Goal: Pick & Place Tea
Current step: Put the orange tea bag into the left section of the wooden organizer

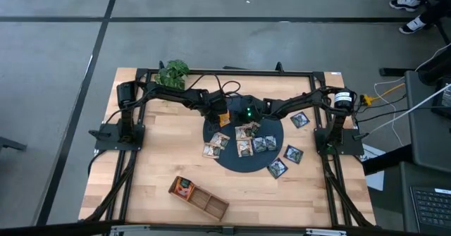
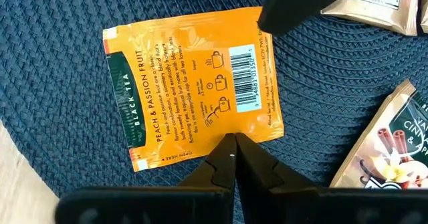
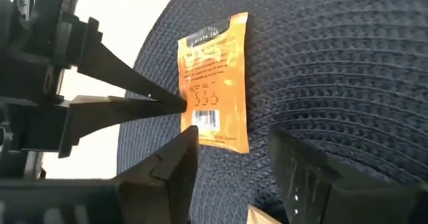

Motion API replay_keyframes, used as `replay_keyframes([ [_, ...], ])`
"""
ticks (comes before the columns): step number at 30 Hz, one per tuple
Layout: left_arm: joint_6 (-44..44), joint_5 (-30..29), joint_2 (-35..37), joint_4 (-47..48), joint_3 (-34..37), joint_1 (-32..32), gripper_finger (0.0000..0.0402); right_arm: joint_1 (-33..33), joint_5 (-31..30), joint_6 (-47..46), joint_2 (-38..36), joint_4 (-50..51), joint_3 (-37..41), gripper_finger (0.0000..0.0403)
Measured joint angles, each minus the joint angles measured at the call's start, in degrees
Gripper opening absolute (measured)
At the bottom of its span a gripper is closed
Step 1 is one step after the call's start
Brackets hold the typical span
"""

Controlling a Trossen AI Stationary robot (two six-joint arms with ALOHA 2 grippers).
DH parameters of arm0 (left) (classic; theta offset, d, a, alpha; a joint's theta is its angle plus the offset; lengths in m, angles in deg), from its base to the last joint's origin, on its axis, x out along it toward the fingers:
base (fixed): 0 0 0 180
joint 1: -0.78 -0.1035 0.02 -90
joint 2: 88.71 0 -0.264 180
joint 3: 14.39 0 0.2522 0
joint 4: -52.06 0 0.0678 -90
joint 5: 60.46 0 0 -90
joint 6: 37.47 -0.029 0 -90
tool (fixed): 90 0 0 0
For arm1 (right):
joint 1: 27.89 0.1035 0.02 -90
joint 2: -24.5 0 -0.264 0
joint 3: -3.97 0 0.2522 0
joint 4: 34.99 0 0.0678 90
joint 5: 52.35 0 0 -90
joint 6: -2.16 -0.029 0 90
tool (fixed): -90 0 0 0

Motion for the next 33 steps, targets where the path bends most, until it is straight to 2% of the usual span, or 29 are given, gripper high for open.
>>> replay_keyframes([
  [21, 1.51, 0.02, -0.02, -1.2, 0.11, 0.02, 0.0002, -0.74, -0.35, 0.11, 0.34, -0.11, 0.0, 0.018],
  [27, 1.77, 0.25, -0.07, -2.74, 0.35, 0.02, 0.0006, -0.85, 3.74, -0.79, 4.14, -6.04, -0.15, 0.018],
  [33, 2.29, 0.38, -0.07, -2.69, 0.39, 0.0, 0.0003, -0.94, 2.99, -0.96, 4.24, -7.4, -0.09, 0.018],
])
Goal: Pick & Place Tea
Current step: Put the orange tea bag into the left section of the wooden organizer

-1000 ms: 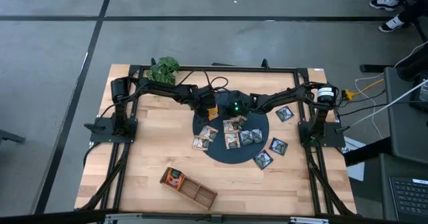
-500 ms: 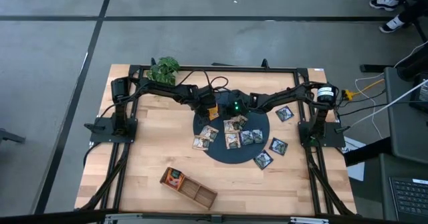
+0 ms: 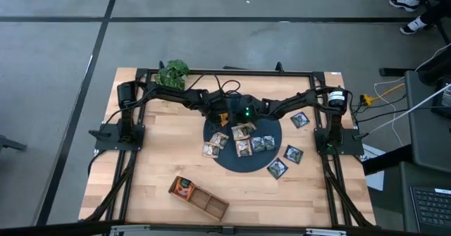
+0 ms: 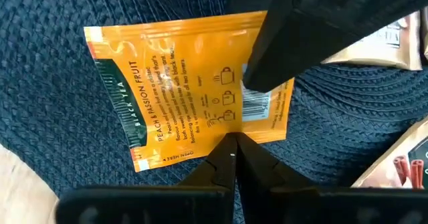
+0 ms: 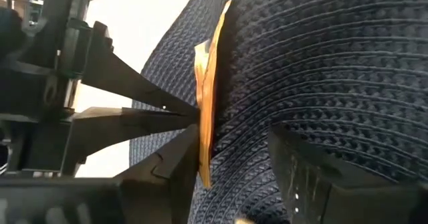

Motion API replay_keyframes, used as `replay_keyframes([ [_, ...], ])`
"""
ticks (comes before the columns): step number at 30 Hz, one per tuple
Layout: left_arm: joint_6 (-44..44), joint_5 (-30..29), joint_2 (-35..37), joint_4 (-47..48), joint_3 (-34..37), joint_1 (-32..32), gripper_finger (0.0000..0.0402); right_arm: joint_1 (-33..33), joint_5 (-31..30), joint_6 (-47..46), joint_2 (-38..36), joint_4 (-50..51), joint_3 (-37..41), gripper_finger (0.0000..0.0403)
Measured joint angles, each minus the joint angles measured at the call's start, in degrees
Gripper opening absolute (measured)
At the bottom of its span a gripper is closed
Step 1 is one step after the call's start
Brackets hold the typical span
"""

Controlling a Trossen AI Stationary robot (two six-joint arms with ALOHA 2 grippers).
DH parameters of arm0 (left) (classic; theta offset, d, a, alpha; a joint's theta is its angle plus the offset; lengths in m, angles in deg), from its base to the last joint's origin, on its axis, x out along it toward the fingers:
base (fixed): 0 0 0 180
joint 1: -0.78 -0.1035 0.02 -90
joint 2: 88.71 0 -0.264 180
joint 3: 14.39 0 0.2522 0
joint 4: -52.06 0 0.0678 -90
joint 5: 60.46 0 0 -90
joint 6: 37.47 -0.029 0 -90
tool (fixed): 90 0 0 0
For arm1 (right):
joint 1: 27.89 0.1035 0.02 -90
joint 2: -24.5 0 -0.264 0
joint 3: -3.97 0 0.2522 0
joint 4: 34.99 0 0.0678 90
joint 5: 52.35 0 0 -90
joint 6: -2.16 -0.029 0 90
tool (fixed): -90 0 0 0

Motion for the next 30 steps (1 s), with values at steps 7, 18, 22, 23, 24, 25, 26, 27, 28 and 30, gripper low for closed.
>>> replay_keyframes([
  [7, -0.35, -0.29, 0.0, 1.38, -0.24, -0.28, 0.0003, -0.33, -0.29, 0.96, -1.65, 2.17, 0.11, 0.018],
  [18, -0.16, -0.34, 0.0, 1.49, -0.28, -0.31, 0.0003, -0.33, 1.58, -0.24, -1.91, 2.07, 0.07, 0.0107],
  [22, 0.57, -0.34, 0.0, 1.4, -0.28, -0.31, 0.0003, -0.33, 1.81, -0.22, -1.95, 1.35, 0.05, 0.0046],
  [23, 0.57, -0.34, 0.0, 1.37, -0.28, -0.32, 0.0005, -0.33, 2.39, -0.09, -1.99, 1.22, 0.04, 0.0031],
  [24, 0.59, -0.35, 0.21, 1.38, -0.27, -0.33, 0.0007, -0.33, 2.77, 0.39, -2.03, 1.22, 0.04, 0.0018],
  [25, 0.58, -0.41, 0.38, 1.39, -0.23, -0.33, 0.0009, -0.33, 3.02, 1.09, -2.05, 1.21, 0.04, 0.0012],
  [26, 0.48, -0.52, 0.64, 1.45, -0.14, -0.33, 0.0011, -0.33, 3.1, 1.15, -2.06, 1.21, 0.02, 0.0011],
  [27, 0.27, -0.56, 1.3, 1.65, 0.0, -0.41, 0.0011, -0.33, 3.1, 1.15, -2.06, 1.16, -0.01, 0.0012],
  [28, 0.26, -0.79, 2.13, 2.35, 0.04, -0.52, 0.0011, -0.31, 3.1, 1.12, -2.04, 1.11, -0.04, 0.0013],
  [30, 0.74, -1.61, 3.79, 4.5, 0.4, -1.13, 0.0011, -0.31, 3.28, 1.34, -2.1, 1.21, -0.04, 0.0013],
])
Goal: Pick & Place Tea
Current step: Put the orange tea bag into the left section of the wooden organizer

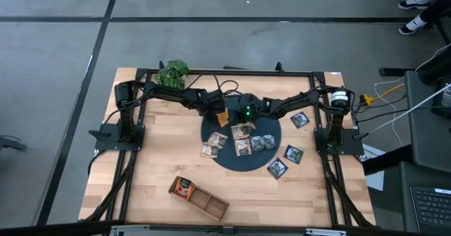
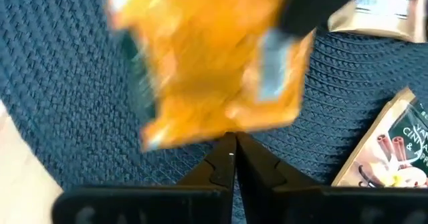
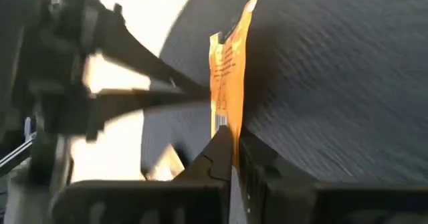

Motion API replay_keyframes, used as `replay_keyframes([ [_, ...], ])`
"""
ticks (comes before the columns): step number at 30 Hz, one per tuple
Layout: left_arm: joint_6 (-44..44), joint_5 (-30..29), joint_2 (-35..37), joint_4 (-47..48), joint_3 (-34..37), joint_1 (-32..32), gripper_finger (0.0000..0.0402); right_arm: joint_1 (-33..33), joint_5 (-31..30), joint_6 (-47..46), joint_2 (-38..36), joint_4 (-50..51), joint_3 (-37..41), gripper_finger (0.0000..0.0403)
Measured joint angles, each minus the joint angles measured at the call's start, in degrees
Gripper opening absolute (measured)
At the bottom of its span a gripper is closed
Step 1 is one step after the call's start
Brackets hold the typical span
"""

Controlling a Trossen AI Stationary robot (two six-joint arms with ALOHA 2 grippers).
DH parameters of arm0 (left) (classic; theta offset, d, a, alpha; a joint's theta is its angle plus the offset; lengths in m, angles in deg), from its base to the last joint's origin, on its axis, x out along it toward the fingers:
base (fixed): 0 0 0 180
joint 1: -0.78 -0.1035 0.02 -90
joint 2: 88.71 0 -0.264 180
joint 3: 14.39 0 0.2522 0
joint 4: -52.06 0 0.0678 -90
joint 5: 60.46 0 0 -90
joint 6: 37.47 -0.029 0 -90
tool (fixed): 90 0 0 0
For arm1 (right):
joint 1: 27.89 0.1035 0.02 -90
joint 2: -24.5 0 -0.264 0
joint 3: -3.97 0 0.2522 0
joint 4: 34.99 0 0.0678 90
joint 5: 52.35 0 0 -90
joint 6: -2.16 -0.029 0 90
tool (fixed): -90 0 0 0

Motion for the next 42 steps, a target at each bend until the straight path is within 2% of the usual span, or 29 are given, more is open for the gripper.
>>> replay_keyframes([
  [4, 2.19, 1.8, 3.87, 2.82, 1.28, -2.91, 0.0017, 0.0, -0.08, 1.49, -0.82, 0.52, 0.0, 0.0006],
  [9, 10.44, 15.92, 9.73, -1.49, 7.16, -9.73, 0.0048, 0.02, -2.36, 5.56, -4.78, 4.3, 0.0, 0.0005],
  [13, 19.41, 22.0, 14.6, -4.28, 9.5, -14.9, 0.0079, 0.53, -6.29, 10.68, -9.38, 8.7, 0.02, 0.0004],
  [15, 24.51, 23.27, 16.02, -4.3, 9.72, -16.5, 0.0092, 1.32, -9.22, 14.55, -11.81, 10.52, 0.02, 0.0004],
  [18, 33.63, 28.69, 17.65, -8.79, 9.6, -18.75, 0.0115, 2.99, -15.09, 23.93, -14.81, 14.94, -0.88, 0.0004],
  [21, 47.02, 33.81, 17.67, -14.18, 9.59, -20.4, 0.014, 5.09, -22.08, 36.17, -15.84, 22.26, -4.84, 0.0004],
  [24, 61.56, 34.47, 17.65, -18.99, 9.57, -20.99, 0.0162, 7.45, -33.03, 47.8, -15.55, 29.5, -10.6, 0.0004],
  [27, 70.56, 34.24, 17.58, -23.13, 9.57, -20.97, 0.0175, 9.41, -45.03, 58.26, -14.18, 34.81, -15.89, 0.0002],
  [30, 78.68, 34.02, 17.58, -27.69, 9.57, -20.59, 0.0177, 10.57, -53.59, 68.54, -12.68, 36.17, -19.64, 0.0002],
  [34, 87.55, 31.86, 17.58, -35.05, 9.57, -20.34, 0.0174, 10.9, -58.28, 78.43, -11.11, 36.32, -21.87, 0.0002],
  [38, 91.74, 28.79, 17.58, -42.12, 9.53, -21.2, 0.0173, 10.97, -60.6, 81.16, -10.91, 36.3, -22.12, 0.0002],
  [42, 94.11, 25.89, 17.58, -45.05, 9.52, -21.79, 0.0173, 10.97, -60.92, 82.53, -10.91, 36.23, -22.12, 0.0002],
])
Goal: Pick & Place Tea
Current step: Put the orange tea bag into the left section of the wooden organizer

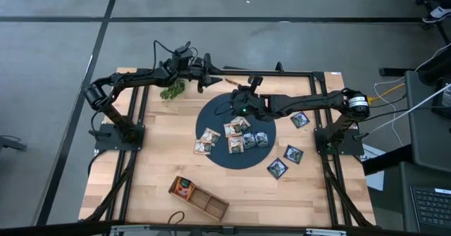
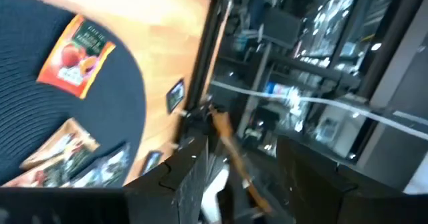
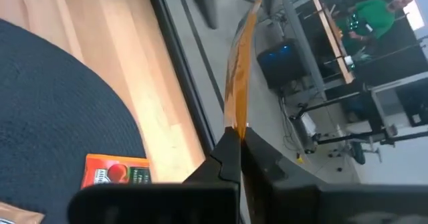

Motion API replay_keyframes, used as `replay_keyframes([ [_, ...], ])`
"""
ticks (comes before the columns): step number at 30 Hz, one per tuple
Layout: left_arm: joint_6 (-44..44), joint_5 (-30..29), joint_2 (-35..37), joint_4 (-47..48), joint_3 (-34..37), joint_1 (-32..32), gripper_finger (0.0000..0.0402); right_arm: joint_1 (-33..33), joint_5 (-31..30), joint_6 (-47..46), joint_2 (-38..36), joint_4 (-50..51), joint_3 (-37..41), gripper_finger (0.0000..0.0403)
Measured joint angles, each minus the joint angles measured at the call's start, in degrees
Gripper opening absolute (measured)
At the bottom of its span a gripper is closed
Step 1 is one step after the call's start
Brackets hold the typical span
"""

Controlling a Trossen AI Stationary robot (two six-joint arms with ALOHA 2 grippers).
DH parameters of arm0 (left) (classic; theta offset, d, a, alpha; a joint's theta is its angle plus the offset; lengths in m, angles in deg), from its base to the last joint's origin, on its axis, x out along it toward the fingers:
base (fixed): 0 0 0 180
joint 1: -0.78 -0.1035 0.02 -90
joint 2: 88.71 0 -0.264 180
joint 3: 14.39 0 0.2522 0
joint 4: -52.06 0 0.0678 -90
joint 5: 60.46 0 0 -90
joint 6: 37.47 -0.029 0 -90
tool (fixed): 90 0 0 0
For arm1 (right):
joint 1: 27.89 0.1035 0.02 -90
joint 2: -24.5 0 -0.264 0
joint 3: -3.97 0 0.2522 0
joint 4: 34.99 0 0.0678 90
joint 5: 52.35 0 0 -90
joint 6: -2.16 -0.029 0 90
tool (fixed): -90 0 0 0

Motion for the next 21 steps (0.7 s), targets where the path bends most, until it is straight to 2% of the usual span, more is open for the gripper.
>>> replay_keyframes([
  [10, 2.94, -1.63, 0.02, -0.21, -0.01, 2.71, 0.0173, -0.33, -0.85, 9.94, 0.13, -5.43, 0.0, 0.0002],
  [16, 3.9, -2.74, 0.02, -0.89, -0.01, 4.66, 0.0172, -0.87, -0.74, 10.54, 0.13, -7.38, -0.02, 0.0002],
  [21, 2.9, -3.73, 0.02, -4.64, -0.06, 5.19, 0.0142, -0.87, -0.74, 10.52, 0.15, -7.38, -0.01, 0.0002],
])
